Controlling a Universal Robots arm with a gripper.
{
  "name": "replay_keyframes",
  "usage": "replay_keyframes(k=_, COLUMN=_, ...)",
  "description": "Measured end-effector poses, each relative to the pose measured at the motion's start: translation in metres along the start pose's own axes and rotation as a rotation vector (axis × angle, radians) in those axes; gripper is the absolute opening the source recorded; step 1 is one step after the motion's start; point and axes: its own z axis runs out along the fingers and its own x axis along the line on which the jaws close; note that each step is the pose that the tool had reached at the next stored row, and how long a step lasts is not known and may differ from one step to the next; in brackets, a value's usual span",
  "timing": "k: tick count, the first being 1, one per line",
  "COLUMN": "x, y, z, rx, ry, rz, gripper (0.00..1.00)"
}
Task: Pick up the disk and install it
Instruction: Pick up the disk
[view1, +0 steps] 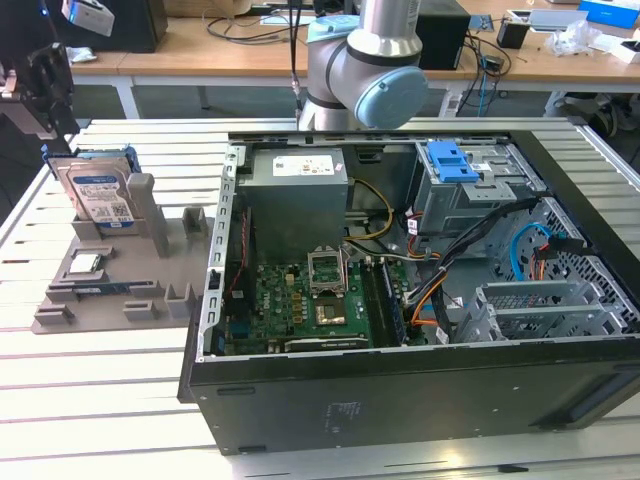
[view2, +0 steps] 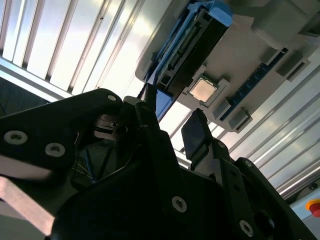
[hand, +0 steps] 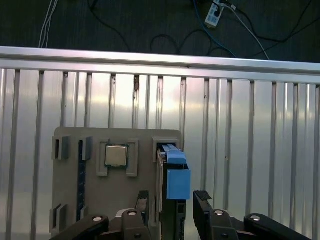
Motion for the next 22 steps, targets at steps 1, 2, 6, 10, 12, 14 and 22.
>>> replay_keyframes(k=1, x=0.0, y=0.0, z=0.0003, rx=0.0, ry=0.0, rz=0.0, gripper=0.48)
replay_keyframes(k=2, x=0.0, y=0.0, z=0.0006, rx=0.0, ry=-0.0001, rz=0.0, gripper=0.48)
replay_keyframes(k=6, x=0.0, y=-0.0001, z=0.0018, rx=0.0001, ry=-0.0001, rz=0.0, gripper=0.48)
replay_keyframes(k=10, x=0.0001, y=-0.0002, z=0.0041, rx=0.0002, ry=-0.0001, rz=0.0, gripper=0.48)
replay_keyframes(k=12, x=0.0001, y=-0.0003, z=0.0061, rx=0.0001, ry=-0.0001, rz=0.0, gripper=0.48)
replay_keyframes(k=14, x=0.0002, y=-0.0003, z=0.0079, rx=0.0001, ry=-0.0001, rz=0.0, gripper=0.48)
replay_keyframes(k=22, x=-0.0023, y=0.0, z=0.013, rx=-0.0002, ry=0.0002, rz=-0.007, gripper=0.48)
